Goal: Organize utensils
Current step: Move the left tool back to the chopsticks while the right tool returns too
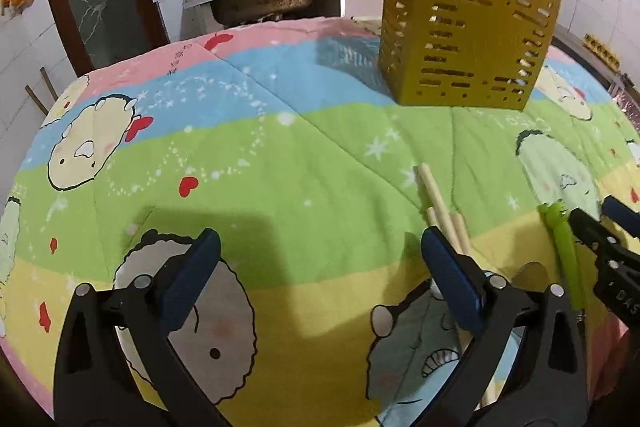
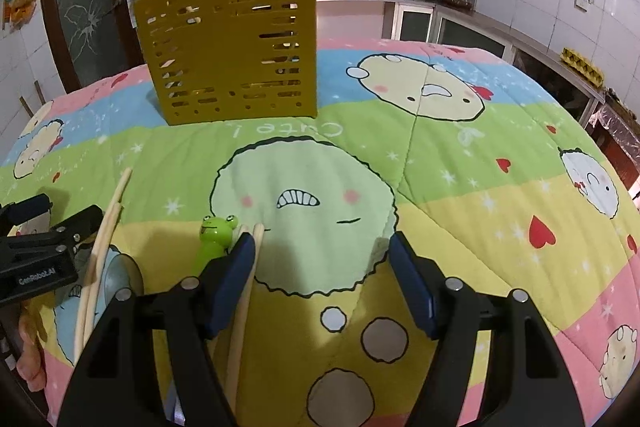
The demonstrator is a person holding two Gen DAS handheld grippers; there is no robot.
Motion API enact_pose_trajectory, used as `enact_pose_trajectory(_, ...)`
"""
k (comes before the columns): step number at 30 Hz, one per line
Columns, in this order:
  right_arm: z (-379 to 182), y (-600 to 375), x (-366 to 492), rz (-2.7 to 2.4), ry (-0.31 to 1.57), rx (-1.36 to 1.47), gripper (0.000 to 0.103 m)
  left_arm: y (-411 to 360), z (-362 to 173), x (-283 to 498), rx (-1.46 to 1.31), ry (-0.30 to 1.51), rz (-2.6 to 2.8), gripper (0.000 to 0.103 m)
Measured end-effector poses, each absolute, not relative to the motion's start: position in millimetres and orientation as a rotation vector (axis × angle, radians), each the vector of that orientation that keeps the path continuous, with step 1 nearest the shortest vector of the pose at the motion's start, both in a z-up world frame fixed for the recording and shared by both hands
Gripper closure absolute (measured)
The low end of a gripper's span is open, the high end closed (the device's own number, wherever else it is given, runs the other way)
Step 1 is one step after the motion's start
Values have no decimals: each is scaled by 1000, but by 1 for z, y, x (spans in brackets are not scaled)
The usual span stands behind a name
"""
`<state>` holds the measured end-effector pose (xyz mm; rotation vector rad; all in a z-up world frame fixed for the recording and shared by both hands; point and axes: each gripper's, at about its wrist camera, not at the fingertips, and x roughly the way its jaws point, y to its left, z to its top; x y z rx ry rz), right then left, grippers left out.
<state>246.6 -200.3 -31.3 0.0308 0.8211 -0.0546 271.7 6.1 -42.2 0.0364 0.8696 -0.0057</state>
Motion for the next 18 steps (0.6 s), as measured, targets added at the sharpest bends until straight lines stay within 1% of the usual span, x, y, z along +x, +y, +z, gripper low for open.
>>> enact_pose_trajectory(6, -31, -200, 247, -56, 820, 28, 34, -7, -42, 266, 71, 865, -26, 6)
enact_pose_trajectory(10, -31, -200, 247, -58, 820, 24, 34, -6, -43, 266, 38, 887, -51, 6)
enact_pose_trajectory(15, -31, -199, 246, -64, 819, 16, 34, -8, -48, 268, 44, 908, -55, 8)
enact_pose_trajectory(18, -31, -198, 244, -71, 823, 7, 34, -8, -48, 266, 34, 914, -58, 11)
